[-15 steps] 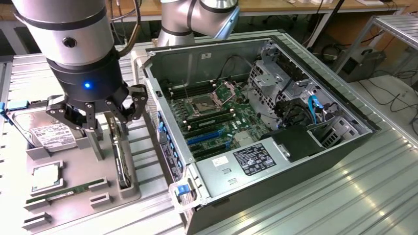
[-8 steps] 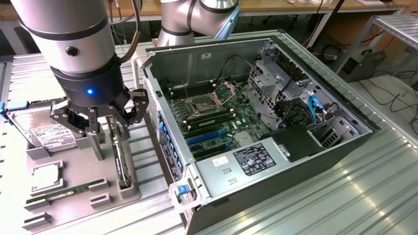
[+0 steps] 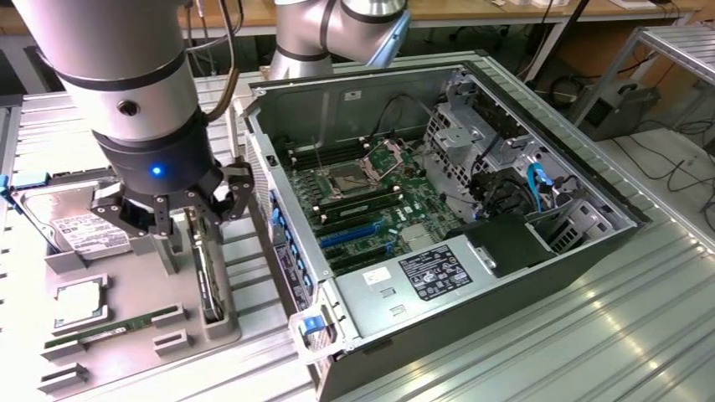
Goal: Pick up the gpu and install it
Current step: 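Pick up the gpu and move the gpu toward the slot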
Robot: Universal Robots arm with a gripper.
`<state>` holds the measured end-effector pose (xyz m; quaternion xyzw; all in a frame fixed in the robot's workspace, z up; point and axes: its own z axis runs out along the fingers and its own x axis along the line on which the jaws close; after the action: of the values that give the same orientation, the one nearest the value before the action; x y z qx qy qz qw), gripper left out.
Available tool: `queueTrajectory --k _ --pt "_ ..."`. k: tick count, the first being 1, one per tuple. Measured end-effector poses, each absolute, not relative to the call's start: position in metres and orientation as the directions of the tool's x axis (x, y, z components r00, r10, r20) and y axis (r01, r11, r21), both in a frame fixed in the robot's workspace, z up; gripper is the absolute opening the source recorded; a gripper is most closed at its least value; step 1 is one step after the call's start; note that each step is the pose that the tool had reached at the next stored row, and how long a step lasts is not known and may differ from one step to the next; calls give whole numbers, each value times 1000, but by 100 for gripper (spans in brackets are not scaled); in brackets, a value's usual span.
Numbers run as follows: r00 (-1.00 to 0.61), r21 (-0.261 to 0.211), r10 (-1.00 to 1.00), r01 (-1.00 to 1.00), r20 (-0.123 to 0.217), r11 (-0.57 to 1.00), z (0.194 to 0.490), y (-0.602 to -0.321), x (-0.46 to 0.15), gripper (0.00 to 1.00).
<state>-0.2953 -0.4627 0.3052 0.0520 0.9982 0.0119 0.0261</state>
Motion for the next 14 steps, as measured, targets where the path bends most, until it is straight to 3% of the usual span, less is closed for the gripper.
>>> queueTrajectory --k 14 --pt "-992 27 113 111 -53 993 279 -463 -300 48"
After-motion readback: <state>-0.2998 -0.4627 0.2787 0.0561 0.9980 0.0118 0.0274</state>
